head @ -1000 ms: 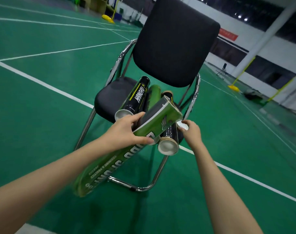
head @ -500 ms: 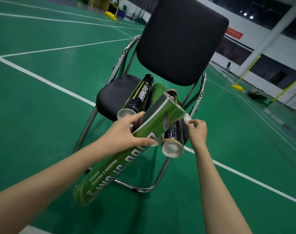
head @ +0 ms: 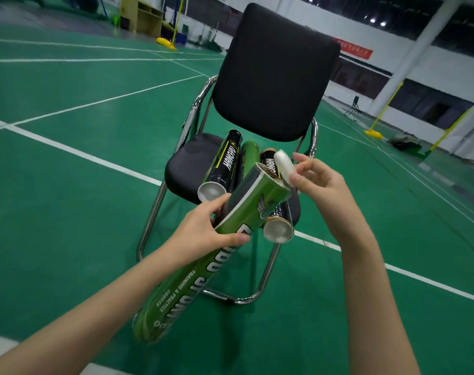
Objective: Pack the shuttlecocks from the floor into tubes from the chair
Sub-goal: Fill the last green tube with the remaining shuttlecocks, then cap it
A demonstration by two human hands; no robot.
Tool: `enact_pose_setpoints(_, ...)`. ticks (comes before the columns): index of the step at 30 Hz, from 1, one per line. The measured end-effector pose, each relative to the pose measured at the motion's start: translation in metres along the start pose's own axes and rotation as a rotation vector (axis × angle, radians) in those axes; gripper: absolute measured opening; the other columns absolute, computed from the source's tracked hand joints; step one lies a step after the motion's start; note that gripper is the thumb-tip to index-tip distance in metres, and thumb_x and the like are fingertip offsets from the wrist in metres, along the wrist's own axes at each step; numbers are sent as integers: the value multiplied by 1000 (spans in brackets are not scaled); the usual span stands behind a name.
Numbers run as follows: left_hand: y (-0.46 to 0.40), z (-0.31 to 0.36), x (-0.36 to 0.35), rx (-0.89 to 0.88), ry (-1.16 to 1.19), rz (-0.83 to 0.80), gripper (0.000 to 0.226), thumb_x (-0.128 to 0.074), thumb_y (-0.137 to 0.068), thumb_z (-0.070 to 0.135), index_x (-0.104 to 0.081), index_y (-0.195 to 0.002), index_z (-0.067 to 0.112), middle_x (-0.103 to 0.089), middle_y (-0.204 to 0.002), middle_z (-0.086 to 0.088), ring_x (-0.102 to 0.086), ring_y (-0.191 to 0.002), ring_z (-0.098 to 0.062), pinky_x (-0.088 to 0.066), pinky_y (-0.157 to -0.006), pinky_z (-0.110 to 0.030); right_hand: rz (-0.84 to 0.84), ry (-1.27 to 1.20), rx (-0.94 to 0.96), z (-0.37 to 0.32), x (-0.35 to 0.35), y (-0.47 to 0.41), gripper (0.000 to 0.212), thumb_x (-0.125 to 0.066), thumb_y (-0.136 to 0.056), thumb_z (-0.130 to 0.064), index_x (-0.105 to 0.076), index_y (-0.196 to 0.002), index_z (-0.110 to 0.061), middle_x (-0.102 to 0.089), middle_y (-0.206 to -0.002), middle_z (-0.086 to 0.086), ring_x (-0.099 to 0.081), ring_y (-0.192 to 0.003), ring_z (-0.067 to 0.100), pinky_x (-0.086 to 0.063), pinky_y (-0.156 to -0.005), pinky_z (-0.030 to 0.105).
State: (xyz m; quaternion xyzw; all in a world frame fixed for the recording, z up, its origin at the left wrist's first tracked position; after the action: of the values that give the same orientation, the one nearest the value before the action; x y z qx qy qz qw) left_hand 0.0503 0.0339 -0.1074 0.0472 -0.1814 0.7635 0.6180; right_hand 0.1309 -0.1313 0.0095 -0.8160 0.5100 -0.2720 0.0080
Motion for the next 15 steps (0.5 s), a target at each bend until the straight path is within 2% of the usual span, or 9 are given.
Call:
enact_pose_setpoints(2, 7, 6, 5, -18, 8, -3, 71, -83, -61, 36, -45, -120, 50, -64, -96, 24, -60, -82, 11, -47, -73, -10, -114, 12, -15, -8, -8, 8, 8, -63, -86, -19, -58, -80, -18, -51, -135, -12, -55, -116, 3, -41, -98, 26)
enact_pose_setpoints(4, 14, 9, 10, -31, 15, 12, 66, -83, -65, 27, -46, -115, 49, -64, -95, 20, -60, -76, 11, -43, -64, -5, -151, 1, -10, -15, -17, 14, 7, -63, -87, -21, -59, -81, -19, -53, -133, -11, -56, -114, 2, -40, -98, 26)
enact_pose_setpoints(8, 26, 5, 19, -37, 35, 16, 68, -84, -63, 29, -46, -114, 52, -65, -105, 8, -62, -79, 6, -44, -68, -7, -150, -5, 8, -25, -35, 24, 7, -62, -88, -23, -59, -82, -20, -54, -132, -11, -55, -117, 3, -41, -101, 30)
enact_pose_setpoints(12, 33, -6, 24, -25, 8, 22, 75, -84, -57, 42, -44, -120, 57, -63, -108, 8, -64, -86, -1, -51, -80, -20, -166, 51, 27, -34, -53, 30, 8, -60, -90, -23, -58, -84, -17, -54, -130, -12, -51, -120, 5, -41, -104, 38)
enact_pose_setpoints(15, 38, -9, 28, -21, -17, 47, 75, -85, -59, 38, -38, -110, 66, -61, -106, 11, -62, -86, 1, -47, -77, -13, -172, 140, 38, -38, -61, 35, 8, -56, -92, -23, -54, -86, -18, -55, -119, -24, -50, -119, 6, -41, -102, 34)
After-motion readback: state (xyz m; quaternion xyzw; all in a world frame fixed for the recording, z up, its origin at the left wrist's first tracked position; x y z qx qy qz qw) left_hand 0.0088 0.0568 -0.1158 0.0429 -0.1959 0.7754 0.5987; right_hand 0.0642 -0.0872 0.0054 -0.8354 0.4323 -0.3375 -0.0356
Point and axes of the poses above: each hand's wrist, its own y-axis away from the middle knuckle, its own x-axis out of the back of the hand, z = x × y, the point moved 5 cm from there along -y, towards the middle knuckle
